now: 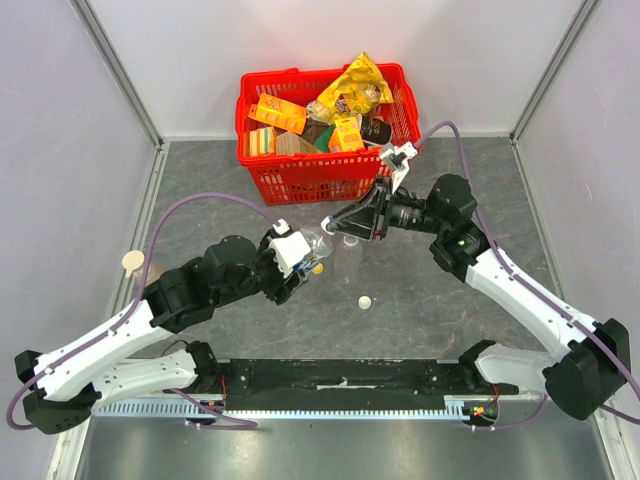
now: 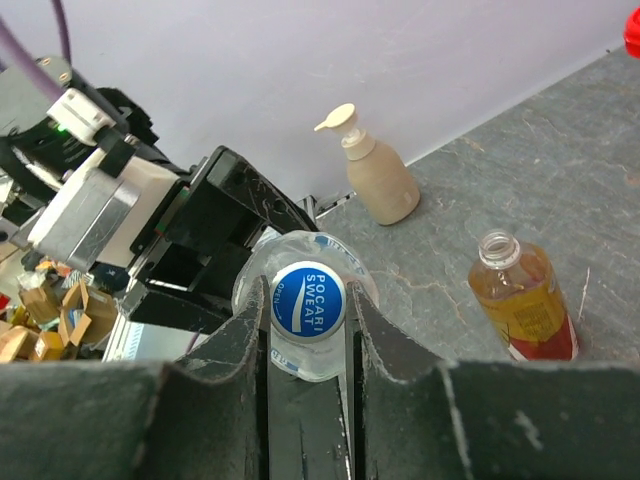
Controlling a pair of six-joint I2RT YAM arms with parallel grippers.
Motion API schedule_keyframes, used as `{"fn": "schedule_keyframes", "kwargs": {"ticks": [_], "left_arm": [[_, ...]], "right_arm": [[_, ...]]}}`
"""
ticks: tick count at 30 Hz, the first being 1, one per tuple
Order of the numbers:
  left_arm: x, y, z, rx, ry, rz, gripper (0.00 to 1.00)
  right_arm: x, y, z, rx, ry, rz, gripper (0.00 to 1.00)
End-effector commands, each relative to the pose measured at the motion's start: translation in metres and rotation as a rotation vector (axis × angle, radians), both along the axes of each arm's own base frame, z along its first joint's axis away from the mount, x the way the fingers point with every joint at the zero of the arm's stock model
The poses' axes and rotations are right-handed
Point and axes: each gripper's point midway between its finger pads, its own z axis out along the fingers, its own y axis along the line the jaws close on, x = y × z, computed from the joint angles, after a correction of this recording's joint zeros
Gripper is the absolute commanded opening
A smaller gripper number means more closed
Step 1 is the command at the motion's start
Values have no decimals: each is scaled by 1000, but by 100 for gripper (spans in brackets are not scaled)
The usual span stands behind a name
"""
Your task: Unscrew the bottle caps
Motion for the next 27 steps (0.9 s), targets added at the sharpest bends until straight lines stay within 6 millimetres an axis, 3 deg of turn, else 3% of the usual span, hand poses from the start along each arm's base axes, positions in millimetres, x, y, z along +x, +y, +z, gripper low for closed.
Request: {"fn": "schedule_keyframes", "kwargs": {"ticks": [1, 15, 27], "left_arm": [[-31, -36, 44, -171, 13, -227, 27], [-92, -56, 77, -276, 83, -585, 27], [-131, -69, 88, -331, 172, -834, 28]], "right_arm": [[-19, -2, 7, 29, -110, 73, 0], [-75, -19, 34, 121, -325, 223, 0], [-110, -28, 49, 232, -404, 352, 0]]}}
